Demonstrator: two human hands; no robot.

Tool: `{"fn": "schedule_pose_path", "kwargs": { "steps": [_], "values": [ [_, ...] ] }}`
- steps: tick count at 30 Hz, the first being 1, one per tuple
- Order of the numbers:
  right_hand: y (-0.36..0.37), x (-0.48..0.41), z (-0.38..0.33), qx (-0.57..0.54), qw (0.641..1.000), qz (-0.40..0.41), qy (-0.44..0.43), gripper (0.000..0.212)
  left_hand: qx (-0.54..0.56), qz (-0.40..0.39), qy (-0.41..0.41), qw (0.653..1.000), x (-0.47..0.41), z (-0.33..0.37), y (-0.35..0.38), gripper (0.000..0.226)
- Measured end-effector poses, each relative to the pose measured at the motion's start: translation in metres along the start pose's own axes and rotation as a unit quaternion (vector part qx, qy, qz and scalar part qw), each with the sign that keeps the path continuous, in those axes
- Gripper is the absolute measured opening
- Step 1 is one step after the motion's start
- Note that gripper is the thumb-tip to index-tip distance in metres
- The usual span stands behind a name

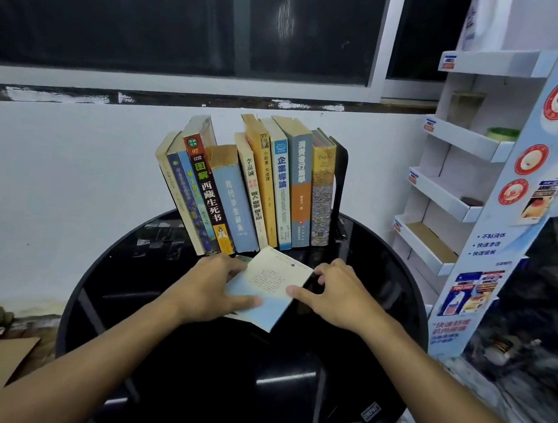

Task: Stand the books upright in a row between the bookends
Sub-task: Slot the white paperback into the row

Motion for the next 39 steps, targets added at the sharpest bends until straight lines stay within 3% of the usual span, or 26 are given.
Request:
{"fn": "schedule_pose_path", "kwargs": {
  "steps": [5,12,16,19,23,28,34,39],
  "values": [
    [0.001,-0.009,-0.005,-0.028,0.999,-0.016,0.009,0.059,-0.002,-0.009,-0.033,0.999,-0.001,-0.008,0.006,0.09],
    [0.0,-0.017,-0.011,-0.094,0.995,-0.004,0.022,0.055,0.029,-0.005,-0.052,0.998,0.004,-0.011,0.007,0.089],
    [0.003,-0.022,-0.014,-0.243,0.969,0.029,0.046,0.058,0.062,-0.009,-0.046,0.997,0.007,-0.006,0.005,0.081],
    [-0.001,-0.024,-0.019,-0.31,0.948,0.061,0.04,0.067,0.085,-0.004,-0.043,0.995,0.008,-0.004,0.003,0.087],
    [-0.016,-0.023,-0.03,-0.313,0.945,0.098,-0.006,0.077,0.121,0.017,-0.03,0.992,0.006,0.003,-0.007,0.092],
    [-0.047,-0.019,-0.039,-0.306,0.939,0.153,-0.035,0.074,0.147,0.054,0.003,0.988,-0.008,0.018,-0.023,0.095],
    [-0.091,-0.013,-0.03,-0.25,0.942,0.219,-0.049,0.052,0.138,0.084,0.072,0.984,-0.026,0.058,-0.046,0.088],
    [-0.12,-0.007,-0.013,-0.168,0.947,0.27,-0.048,0.049,0.069,0.209,0.134,0.966,-0.048,0.101,-0.089,0.07]
  ]
}}
Point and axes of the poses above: each hand's wrist, its own x-axis away from the middle knuckle, its own y-axis out of the palm, z = x × y, the point moved 4 cm from there along -x, towards the middle knuckle, and after that the axes turned 9 degrees about -y, right-handed, at the moved point
